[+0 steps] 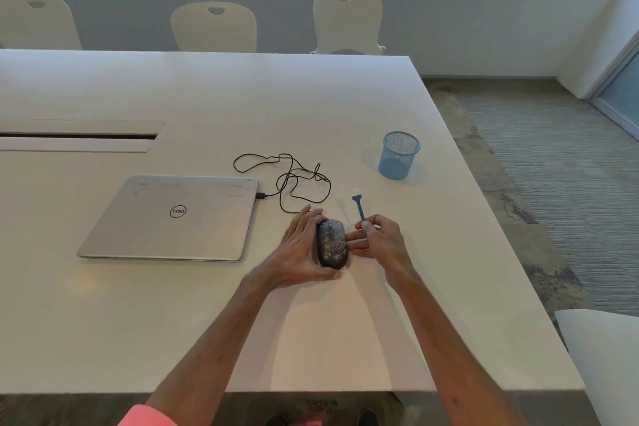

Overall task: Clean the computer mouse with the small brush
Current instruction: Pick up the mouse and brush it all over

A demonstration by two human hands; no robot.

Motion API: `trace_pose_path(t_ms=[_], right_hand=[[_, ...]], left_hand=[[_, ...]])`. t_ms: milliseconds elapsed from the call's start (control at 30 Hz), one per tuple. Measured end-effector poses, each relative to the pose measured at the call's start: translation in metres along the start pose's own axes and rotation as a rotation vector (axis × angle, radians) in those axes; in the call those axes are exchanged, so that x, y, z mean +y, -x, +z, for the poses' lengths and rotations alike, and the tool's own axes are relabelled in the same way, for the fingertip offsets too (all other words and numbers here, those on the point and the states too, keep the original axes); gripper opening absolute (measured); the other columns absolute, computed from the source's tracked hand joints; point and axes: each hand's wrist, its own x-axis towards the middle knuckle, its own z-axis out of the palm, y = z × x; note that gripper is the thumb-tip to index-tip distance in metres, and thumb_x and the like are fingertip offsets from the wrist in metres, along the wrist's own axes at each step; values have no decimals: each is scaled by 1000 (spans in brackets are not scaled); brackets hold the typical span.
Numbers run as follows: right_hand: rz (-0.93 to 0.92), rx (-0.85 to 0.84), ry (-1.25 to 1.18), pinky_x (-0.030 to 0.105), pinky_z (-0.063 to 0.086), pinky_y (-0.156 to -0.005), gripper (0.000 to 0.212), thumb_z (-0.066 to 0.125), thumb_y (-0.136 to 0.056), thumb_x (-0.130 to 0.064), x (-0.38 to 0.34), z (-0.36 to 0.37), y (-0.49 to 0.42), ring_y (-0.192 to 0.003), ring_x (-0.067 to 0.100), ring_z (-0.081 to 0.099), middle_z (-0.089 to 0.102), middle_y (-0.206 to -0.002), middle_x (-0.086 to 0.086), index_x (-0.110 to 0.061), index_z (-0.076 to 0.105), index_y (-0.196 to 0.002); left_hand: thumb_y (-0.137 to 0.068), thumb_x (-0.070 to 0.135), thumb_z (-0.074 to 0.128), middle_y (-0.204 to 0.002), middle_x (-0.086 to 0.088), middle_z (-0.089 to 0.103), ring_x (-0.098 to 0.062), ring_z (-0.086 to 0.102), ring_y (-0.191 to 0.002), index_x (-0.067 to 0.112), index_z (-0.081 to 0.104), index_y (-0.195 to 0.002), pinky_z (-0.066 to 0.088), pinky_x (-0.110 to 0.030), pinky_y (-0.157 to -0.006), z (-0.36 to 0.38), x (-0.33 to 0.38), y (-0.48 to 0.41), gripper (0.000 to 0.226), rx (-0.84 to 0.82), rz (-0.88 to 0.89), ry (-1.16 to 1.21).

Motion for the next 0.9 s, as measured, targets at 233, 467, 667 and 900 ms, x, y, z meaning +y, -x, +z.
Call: trace_pose_path(t_ms=[233, 467, 667, 900], right_hand=[[-99, -21, -5, 36, 70, -68, 21, 59, -117, -24, -2, -24, 14, -70, 23, 84, 87, -86, 3, -15, 78, -110], [-195, -67, -237, 26, 66, -64, 15, 75, -108, -19, -4, -49, 35, -64, 22, 81, 88, -93, 11, -5, 80, -107], [-222, -2, -160, 21, 48, -48, 17, 80, -103, -22, 7, -61, 61, -45, 15, 59, 85, -80, 6, -6, 81, -100], [-213, 145, -179, 17, 36, -48, 14, 78, -101, -14, 32, -52, 115, -48, 5, 43, 61, -57, -12, -11, 86, -90]], left_hand=[[-78, 48, 104, -185, 3, 14, -12, -9, -175, 15, 26, -173, 9, -42, -144, 5, 16, 19, 127, 68, -17, 68], [-75, 56, 103, -187, 14, 12, -4, -8, -175, 25, 27, -173, 9, -33, -138, 18, 32, 48, 128, 165, -4, 69], [-76, 56, 101, -188, 16, 10, -3, -5, -175, 25, 28, -173, 11, -30, -138, 28, 54, 85, 125, 208, 0, 44], [-78, 52, 101, -189, 8, 11, -9, -3, -177, 17, 26, -175, 16, -48, -144, 32, 63, 137, 127, 175, 42, 34]])
